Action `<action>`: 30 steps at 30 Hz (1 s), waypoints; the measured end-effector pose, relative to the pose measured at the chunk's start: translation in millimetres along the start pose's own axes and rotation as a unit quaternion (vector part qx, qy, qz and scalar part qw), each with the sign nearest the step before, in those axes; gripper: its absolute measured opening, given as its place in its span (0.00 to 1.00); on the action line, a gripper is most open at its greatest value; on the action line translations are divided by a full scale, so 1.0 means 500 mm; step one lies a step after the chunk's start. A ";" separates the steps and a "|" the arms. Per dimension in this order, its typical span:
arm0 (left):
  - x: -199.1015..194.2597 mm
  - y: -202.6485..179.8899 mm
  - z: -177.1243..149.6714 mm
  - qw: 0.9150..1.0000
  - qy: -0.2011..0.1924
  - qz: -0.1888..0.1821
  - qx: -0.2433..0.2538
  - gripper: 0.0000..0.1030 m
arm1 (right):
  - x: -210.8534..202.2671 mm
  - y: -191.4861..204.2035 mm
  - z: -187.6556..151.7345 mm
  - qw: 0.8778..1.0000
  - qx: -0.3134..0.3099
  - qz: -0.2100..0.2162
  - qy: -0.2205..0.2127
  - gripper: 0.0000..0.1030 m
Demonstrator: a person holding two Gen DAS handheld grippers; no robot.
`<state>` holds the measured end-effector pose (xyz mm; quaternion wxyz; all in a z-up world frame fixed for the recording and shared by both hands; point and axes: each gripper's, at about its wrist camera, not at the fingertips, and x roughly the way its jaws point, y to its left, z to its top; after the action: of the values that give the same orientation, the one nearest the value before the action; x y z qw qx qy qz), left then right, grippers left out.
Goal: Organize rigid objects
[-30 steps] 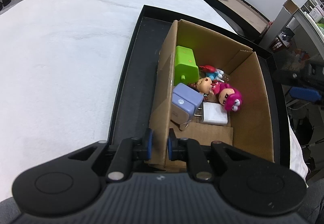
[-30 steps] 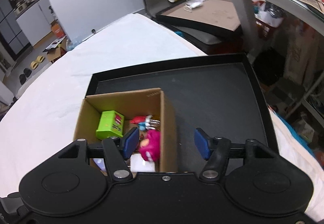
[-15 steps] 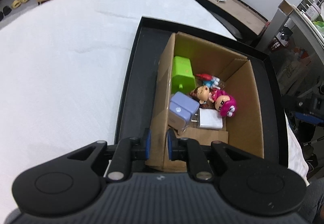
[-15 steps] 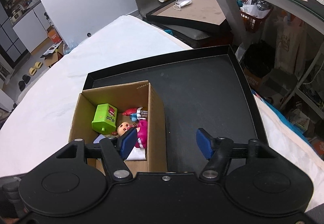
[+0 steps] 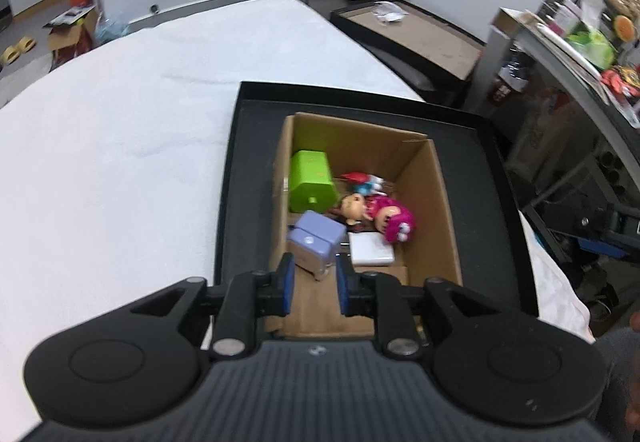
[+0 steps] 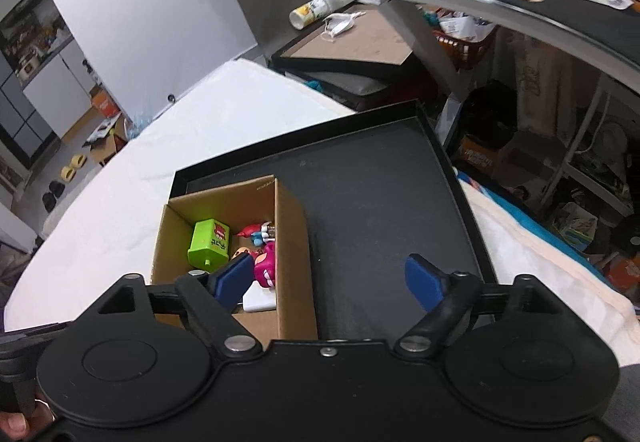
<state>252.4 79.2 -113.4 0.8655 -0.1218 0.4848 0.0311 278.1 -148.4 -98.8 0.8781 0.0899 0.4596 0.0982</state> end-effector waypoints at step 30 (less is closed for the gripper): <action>-0.263 -0.035 -0.093 0.993 -0.098 -0.017 0.064 0.89 | -0.228 0.016 -0.094 0.997 0.012 0.030 -0.069 1.00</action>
<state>147.5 59.8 -22.2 0.9152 -0.0711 0.3967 -0.0029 174.8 -166.5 -33.1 0.9033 0.1211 0.3960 0.1124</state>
